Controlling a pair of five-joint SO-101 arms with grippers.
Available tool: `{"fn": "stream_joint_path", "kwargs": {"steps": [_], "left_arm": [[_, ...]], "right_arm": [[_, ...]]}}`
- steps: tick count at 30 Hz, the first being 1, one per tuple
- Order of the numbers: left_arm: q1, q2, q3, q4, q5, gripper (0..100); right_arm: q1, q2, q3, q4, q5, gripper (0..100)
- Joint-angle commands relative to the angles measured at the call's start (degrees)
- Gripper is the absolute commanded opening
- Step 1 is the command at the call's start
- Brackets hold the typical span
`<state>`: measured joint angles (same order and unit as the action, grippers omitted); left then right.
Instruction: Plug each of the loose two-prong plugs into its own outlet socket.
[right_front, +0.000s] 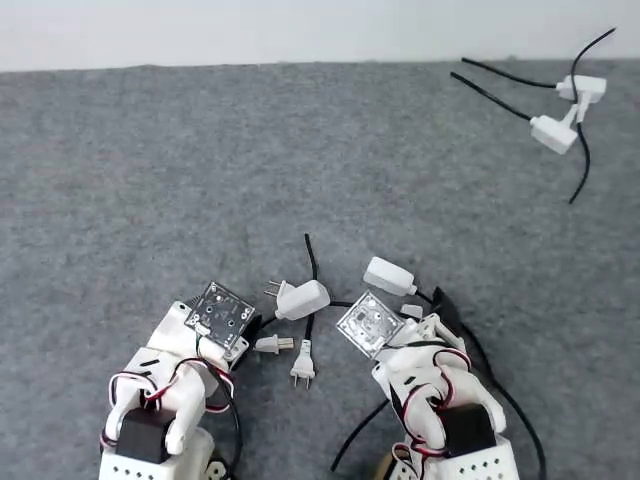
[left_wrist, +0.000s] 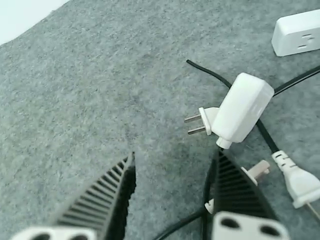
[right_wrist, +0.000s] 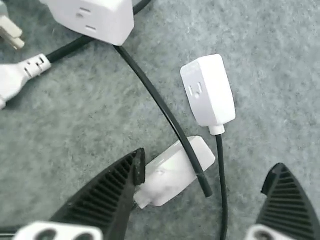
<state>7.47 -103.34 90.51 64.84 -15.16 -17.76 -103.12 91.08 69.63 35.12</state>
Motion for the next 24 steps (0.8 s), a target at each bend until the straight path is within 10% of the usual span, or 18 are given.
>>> {"fn": "stream_joint_path", "kwargs": {"steps": [1,24], "left_arm": [[0.4,-0.4,-0.7,-1.0,-0.2,24],[0.4,-0.4,-0.7,-1.0,-0.1,24]], "right_arm": [[0.2,0.3,-3.1,0.0,1.2,35.8],[1.9,51.2,-24.5,-13.8,1.8,35.9]]}}
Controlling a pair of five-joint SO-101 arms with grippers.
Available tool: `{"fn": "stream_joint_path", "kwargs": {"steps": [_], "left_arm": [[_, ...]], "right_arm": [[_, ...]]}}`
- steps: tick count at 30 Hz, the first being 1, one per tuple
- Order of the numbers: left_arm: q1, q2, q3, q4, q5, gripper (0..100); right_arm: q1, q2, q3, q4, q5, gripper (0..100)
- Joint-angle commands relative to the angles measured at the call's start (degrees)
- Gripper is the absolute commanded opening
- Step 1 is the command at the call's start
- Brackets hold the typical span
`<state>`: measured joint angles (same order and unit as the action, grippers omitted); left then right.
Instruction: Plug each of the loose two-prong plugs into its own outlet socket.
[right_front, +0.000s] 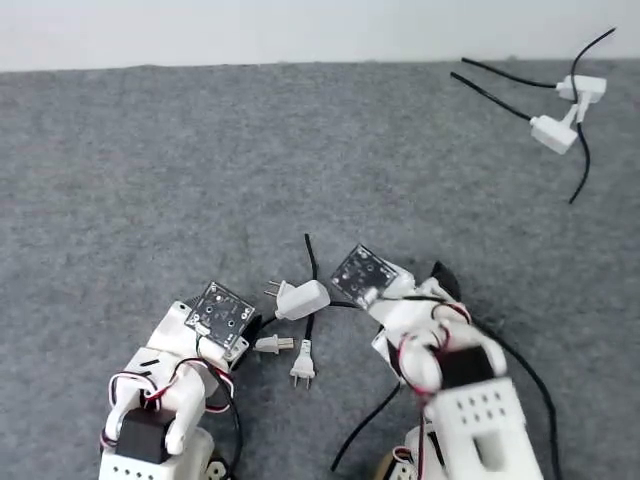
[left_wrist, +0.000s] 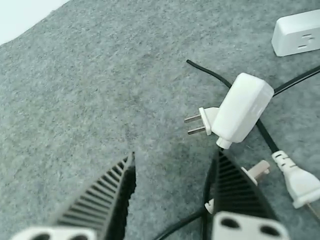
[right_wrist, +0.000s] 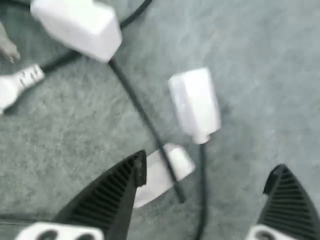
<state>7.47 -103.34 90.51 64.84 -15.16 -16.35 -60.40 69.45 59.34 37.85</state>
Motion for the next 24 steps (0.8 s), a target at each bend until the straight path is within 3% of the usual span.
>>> {"fn": "stream_joint_path", "kwargs": {"steps": [1,9,24], "left_arm": [[0.4,-0.4,-0.7,-1.0,-0.1,24],[0.4,-0.4,-0.7,-1.0,-0.1,24],[0.4,-0.4,-0.7,-1.1,0.0,24]], "right_arm": [[0.5,11.3,-2.7,-4.7,-2.9,35.9],[0.6,20.8,-2.6,-13.9,-15.3,35.9],[0.7,20.8,4.1,-14.2,-16.4,35.6]]}}
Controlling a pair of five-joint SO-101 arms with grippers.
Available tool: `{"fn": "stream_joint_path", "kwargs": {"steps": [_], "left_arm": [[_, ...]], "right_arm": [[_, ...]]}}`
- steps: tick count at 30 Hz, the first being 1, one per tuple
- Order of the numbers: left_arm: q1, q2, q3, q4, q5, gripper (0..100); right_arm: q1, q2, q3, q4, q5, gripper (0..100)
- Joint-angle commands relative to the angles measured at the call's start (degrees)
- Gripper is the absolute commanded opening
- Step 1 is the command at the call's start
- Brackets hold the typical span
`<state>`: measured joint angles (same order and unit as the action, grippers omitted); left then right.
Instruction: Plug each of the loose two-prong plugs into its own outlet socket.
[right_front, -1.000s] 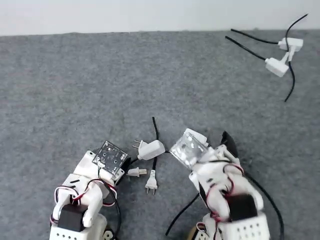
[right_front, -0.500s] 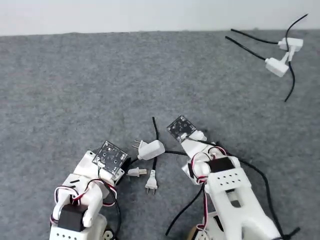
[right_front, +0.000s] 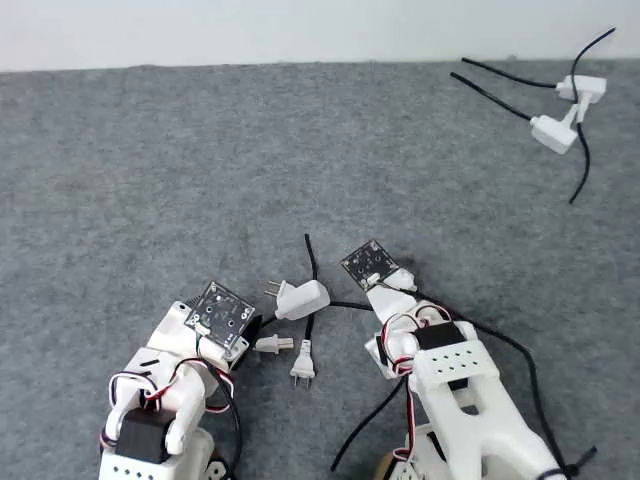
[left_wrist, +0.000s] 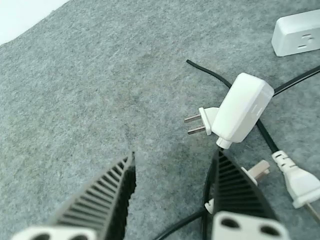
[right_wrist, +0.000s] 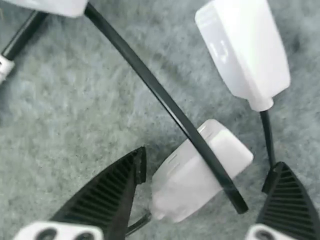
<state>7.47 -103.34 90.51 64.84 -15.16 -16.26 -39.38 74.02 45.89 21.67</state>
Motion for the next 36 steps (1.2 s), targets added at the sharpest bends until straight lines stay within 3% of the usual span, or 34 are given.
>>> {"fn": "stream_joint_path", "kwargs": {"steps": [1,3,7,9,12,17,23,36], "left_arm": [[0.4,-0.4,-0.5,-1.1,0.0,24],[0.4,-0.4,-0.3,-1.2,0.0,24],[0.4,-0.4,-0.3,-1.2,0.0,24],[0.4,-0.4,-0.2,-1.2,0.0,24],[0.4,-0.4,-0.2,-1.3,0.0,24],[0.4,-0.4,-0.2,-1.3,0.0,24],[0.4,-0.4,-0.2,-1.3,0.0,24],[0.4,-0.4,-0.2,-1.3,0.0,24]], "right_arm": [[0.7,-0.2,-0.4,-0.7,-0.3,34.7],[0.7,-0.2,-0.4,-0.7,-0.3,27.8],[0.6,-0.2,-0.6,-1.0,-0.3,0.0],[0.7,-0.1,-0.3,-2.2,-0.2,5.0],[0.6,-0.1,-0.3,-2.2,-0.1,0.3],[0.6,-0.2,-0.4,-2.2,0.1,0.8],[0.7,-0.3,-3.7,-1.5,6.2,0.8],[0.6,-0.3,-29.8,17.3,6.3,0.8]]}}
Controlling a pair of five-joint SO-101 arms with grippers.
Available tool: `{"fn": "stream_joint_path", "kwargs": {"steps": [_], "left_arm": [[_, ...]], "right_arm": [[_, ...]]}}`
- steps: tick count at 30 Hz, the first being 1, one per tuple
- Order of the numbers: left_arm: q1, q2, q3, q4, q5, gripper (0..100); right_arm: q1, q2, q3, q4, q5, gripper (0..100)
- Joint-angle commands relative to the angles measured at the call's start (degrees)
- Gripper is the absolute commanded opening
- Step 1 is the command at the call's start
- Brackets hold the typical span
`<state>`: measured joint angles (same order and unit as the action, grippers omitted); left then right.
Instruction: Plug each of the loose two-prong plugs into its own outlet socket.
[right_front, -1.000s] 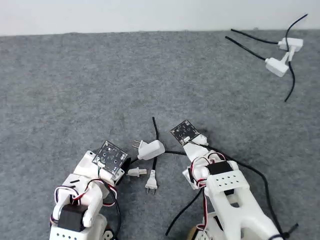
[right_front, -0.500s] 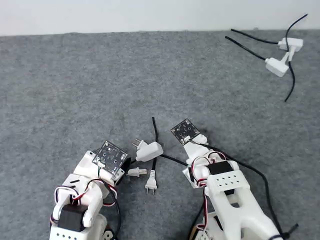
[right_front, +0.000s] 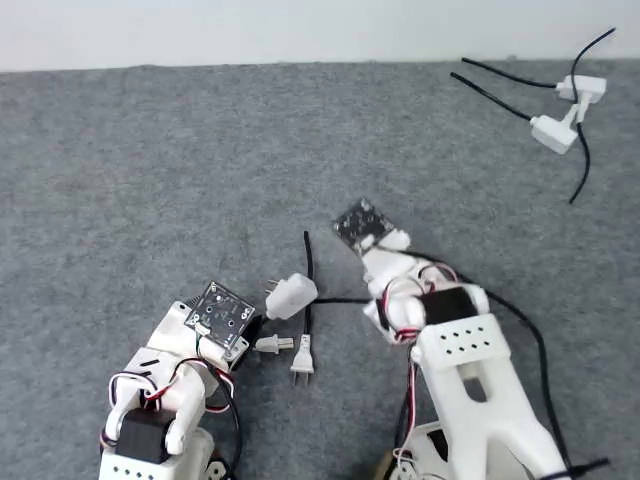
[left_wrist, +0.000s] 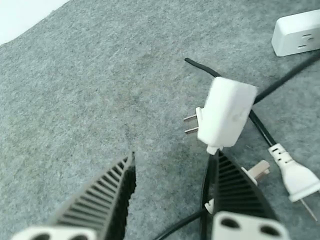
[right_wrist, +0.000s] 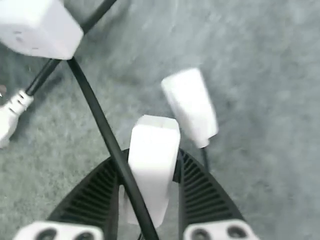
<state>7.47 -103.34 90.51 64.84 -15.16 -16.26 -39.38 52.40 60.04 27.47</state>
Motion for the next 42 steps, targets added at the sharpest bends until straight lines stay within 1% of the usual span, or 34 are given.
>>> {"fn": "stream_joint_path", "kwargs": {"steps": [1,9,12,17,20,22,27,32,35,42], "left_arm": [[0.4,-0.4,-0.2,-1.3,0.0,24],[0.4,-0.4,-0.1,-1.4,0.0,24],[0.4,-0.4,-0.1,-1.4,0.0,24],[0.4,-0.4,-0.1,-1.5,0.0,24],[0.4,-0.4,0.7,-2.7,0.0,24],[0.4,-0.4,0.9,-3.1,0.0,24],[0.4,-0.4,1.0,-3.1,0.0,24],[0.1,-0.4,1.0,-3.1,0.0,24],[0.1,-0.4,1.0,-3.1,-0.1,24],[0.4,-0.4,1.0,-3.0,-0.2,24]], "right_arm": [[0.5,-0.3,-10.0,4.4,0.5,0.8],[0.3,0.3,-24.3,13.8,0.6,0.7],[-1.8,0.3,-24.3,15.2,0.5,0.7],[-2.1,0.3,-19.3,14.2,0.5,0.7],[-2.2,-0.2,-13.5,11.5,0.5,0.7],[-3.5,0.3,-8.7,8.7,0.5,0.7],[-10.5,-0.1,6.3,-2.2,0.6,0.7],[-17.0,0.3,16.2,-11.6,0.5,0.7],[-18.6,0.3,18.8,-13.6,0.5,0.8],[-18.3,0.3,19.5,-13.5,0.5,0.9]]}}
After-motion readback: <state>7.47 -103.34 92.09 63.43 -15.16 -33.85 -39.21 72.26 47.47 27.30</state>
